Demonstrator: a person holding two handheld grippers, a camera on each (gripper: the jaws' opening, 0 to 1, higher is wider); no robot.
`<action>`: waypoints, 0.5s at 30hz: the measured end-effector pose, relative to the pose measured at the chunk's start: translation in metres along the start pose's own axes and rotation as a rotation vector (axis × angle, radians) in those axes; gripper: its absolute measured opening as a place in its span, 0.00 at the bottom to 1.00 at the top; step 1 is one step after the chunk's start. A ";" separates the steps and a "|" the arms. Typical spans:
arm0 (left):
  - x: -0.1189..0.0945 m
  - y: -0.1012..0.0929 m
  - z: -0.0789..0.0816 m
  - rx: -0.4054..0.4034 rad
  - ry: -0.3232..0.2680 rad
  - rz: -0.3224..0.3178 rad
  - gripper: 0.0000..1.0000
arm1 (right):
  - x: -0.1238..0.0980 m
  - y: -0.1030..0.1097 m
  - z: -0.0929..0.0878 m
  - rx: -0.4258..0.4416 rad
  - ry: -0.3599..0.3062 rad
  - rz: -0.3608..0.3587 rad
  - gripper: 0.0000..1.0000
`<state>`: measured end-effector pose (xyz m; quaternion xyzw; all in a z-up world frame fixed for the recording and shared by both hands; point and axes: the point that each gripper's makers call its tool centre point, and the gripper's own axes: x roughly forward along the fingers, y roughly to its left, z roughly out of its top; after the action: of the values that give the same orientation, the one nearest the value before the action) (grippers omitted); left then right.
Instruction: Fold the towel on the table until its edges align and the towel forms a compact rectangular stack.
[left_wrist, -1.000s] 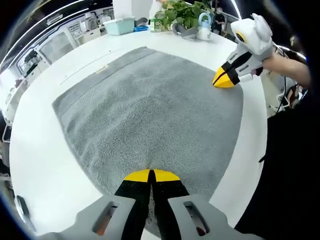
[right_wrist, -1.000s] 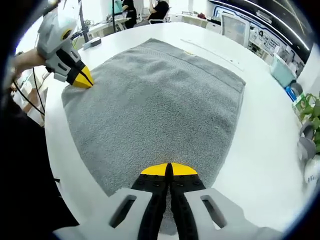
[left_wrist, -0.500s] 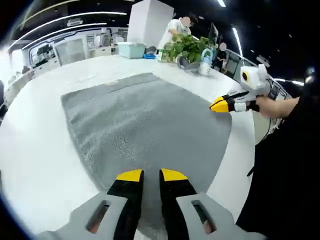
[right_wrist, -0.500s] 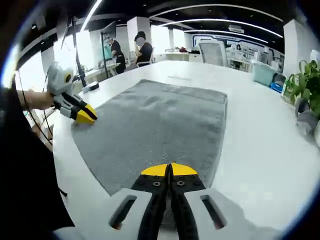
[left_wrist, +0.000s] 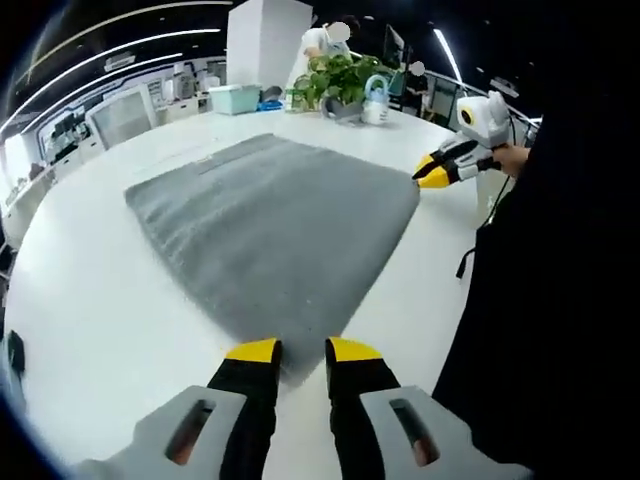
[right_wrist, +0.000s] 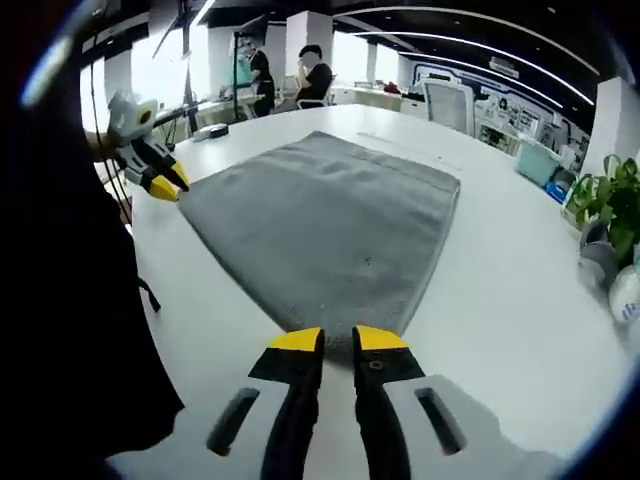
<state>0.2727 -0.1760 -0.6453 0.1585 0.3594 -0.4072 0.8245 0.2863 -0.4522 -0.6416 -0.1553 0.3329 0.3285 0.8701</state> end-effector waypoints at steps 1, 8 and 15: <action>0.000 -0.001 -0.001 0.008 0.009 0.000 0.21 | 0.000 0.000 -0.002 0.007 0.005 0.002 0.13; -0.002 0.006 -0.004 0.077 0.020 0.033 0.20 | -0.003 -0.004 -0.014 -0.023 0.048 -0.005 0.13; 0.000 0.005 -0.012 0.123 0.067 0.022 0.20 | -0.004 -0.009 -0.017 -0.033 0.058 -0.010 0.11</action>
<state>0.2712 -0.1660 -0.6539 0.2262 0.3593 -0.4140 0.8052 0.2817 -0.4686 -0.6505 -0.1807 0.3520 0.3249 0.8590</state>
